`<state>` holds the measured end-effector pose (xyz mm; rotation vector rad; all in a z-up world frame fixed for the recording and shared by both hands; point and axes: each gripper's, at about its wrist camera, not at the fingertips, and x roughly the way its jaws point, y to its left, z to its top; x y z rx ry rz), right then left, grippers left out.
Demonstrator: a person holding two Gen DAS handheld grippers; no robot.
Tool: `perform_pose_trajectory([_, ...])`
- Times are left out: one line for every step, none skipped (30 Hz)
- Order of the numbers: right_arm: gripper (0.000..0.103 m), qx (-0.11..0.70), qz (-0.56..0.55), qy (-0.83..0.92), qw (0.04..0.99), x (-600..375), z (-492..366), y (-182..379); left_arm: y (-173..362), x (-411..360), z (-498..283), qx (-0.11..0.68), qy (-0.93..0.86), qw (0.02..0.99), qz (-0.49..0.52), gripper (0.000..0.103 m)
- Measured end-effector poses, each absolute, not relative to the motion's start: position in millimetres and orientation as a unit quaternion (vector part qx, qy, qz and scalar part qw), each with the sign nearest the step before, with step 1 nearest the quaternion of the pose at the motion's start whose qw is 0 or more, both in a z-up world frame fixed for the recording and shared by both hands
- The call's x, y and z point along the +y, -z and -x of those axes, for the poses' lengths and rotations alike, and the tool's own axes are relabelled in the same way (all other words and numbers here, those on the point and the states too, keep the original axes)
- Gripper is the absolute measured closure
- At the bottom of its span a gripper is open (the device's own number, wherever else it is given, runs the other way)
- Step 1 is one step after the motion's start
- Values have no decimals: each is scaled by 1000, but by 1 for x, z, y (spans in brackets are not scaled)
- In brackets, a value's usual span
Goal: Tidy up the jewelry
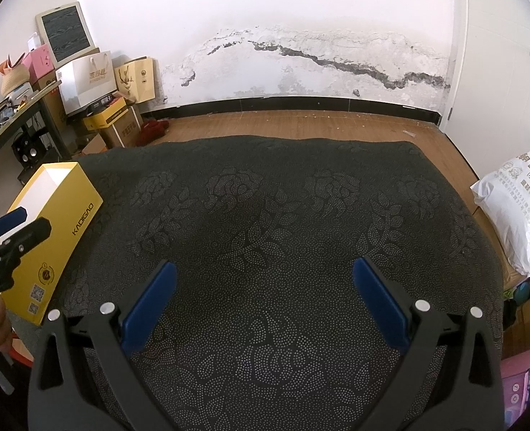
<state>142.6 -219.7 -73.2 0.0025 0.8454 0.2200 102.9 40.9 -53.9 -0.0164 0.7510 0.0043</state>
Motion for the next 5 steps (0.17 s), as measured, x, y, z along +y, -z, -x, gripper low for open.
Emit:
perform_pose_trajectory([7,409,-1,-106,906,-220,-143,73,54,41,-104,370,-3,929,8,6])
perform_pose_trajectory([7,409,0,-106,906,-220,-142,73,55,41,-104,373,-2,928,8,6])
perform_pose_trajectory([7,409,0,-106,906,-220,-142,73,56,41,-106,378,2,926,12,6])
perform_pose_trajectory([7,409,-1,-106,906,-220,-143,73,57,42,-106,383,5,924,17,6])
perform_pose_trajectory([7,409,0,-106,906,-221,-144,73,57,43,-107,385,7,923,20,6])
